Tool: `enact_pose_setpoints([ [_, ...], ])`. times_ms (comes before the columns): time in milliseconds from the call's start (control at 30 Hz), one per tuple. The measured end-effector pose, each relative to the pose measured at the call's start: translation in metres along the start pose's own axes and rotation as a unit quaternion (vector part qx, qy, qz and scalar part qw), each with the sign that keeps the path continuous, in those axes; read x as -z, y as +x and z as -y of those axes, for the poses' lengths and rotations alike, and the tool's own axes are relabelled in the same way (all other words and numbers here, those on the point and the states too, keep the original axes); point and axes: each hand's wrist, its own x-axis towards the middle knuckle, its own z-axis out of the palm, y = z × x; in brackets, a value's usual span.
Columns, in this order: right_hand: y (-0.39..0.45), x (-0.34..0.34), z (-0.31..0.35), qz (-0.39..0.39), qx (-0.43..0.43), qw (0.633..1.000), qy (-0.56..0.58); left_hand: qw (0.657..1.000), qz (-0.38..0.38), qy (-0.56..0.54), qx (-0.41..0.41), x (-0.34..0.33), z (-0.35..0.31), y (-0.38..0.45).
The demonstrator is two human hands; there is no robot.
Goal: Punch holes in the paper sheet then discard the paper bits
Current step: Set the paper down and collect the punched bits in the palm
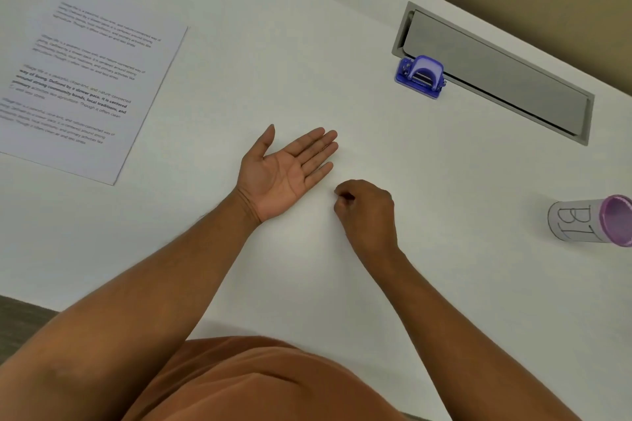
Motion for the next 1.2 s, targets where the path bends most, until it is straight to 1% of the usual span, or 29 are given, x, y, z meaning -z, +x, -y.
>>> enact_pose_setpoints([
  [33,0.0,0.002,0.005,-0.002,-0.057,0.997,0.046,1.0,-0.001,-0.001,-0.003,-0.001,0.001,0.0],
  [67,0.0,0.005,0.011,-0.008,-0.096,0.991,0.091,1.0,-0.001,-0.003,-0.004,-0.001,0.003,0.001],
  [100,-0.001,0.006,0.018,-0.016,-0.109,0.986,0.126,1.0,0.0,-0.007,-0.004,-0.002,0.005,0.001],
  [200,-0.005,0.006,0.042,-0.014,-0.087,0.974,0.207,1.0,0.011,-0.016,0.004,-0.004,0.012,0.003],
  [267,-0.006,0.002,0.053,-0.012,-0.068,0.97,0.233,1.0,0.017,-0.008,0.012,-0.006,0.018,0.004],
  [467,0.002,-0.003,0.056,0.003,-0.073,0.973,0.219,0.999,0.033,0.001,0.027,-0.01,0.026,0.006],
  [600,0.003,0.002,0.054,-0.003,-0.048,0.973,0.227,0.999,0.032,-0.001,0.027,-0.011,0.025,0.006],
  [767,0.004,0.005,0.056,-0.002,-0.065,0.964,0.256,0.998,0.047,-0.009,0.031,-0.014,0.026,0.007],
  [967,0.0,0.01,0.052,0.008,-0.027,0.976,0.217,0.998,0.052,0.001,0.038,-0.016,0.025,0.009],
  [1200,0.0,0.012,0.05,-0.031,-0.01,0.968,0.25,0.998,0.054,0.0,0.033,-0.018,0.026,0.009],
])
